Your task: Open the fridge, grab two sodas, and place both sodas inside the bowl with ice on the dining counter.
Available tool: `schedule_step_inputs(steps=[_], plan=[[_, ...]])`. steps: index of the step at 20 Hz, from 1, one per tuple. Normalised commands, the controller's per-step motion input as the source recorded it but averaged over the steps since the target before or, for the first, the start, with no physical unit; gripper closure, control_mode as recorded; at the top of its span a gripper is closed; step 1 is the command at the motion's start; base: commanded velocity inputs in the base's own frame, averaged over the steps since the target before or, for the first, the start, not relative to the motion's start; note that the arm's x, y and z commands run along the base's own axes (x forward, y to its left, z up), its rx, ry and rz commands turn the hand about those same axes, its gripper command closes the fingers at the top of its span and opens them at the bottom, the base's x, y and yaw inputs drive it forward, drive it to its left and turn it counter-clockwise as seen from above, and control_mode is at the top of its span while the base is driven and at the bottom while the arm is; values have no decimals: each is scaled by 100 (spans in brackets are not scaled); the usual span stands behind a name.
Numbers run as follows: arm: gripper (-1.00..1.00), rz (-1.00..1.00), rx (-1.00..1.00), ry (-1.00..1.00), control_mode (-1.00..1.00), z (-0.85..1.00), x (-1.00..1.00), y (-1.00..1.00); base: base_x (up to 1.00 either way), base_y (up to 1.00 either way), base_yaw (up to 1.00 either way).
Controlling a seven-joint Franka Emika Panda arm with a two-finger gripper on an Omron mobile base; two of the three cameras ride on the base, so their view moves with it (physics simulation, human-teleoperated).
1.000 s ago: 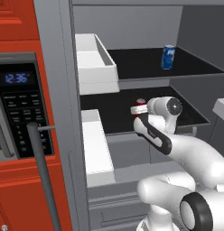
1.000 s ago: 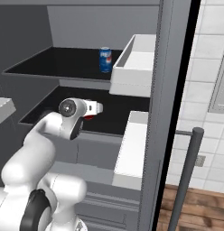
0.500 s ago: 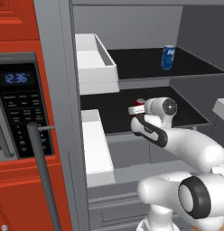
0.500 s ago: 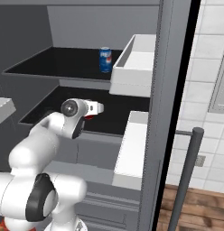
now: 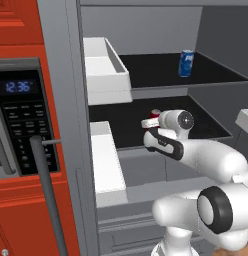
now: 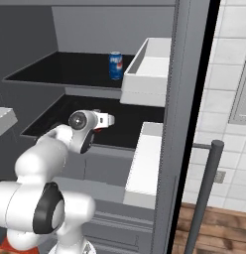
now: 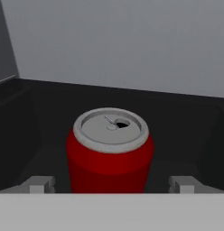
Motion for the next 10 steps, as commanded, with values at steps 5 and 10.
schedule_step_inputs(steps=[5,10], plan=[[-100,0,0,0,-100,-8,10,1,0,0,0],[100,0,0,0,-100,-2,15,1,0,0,0]])
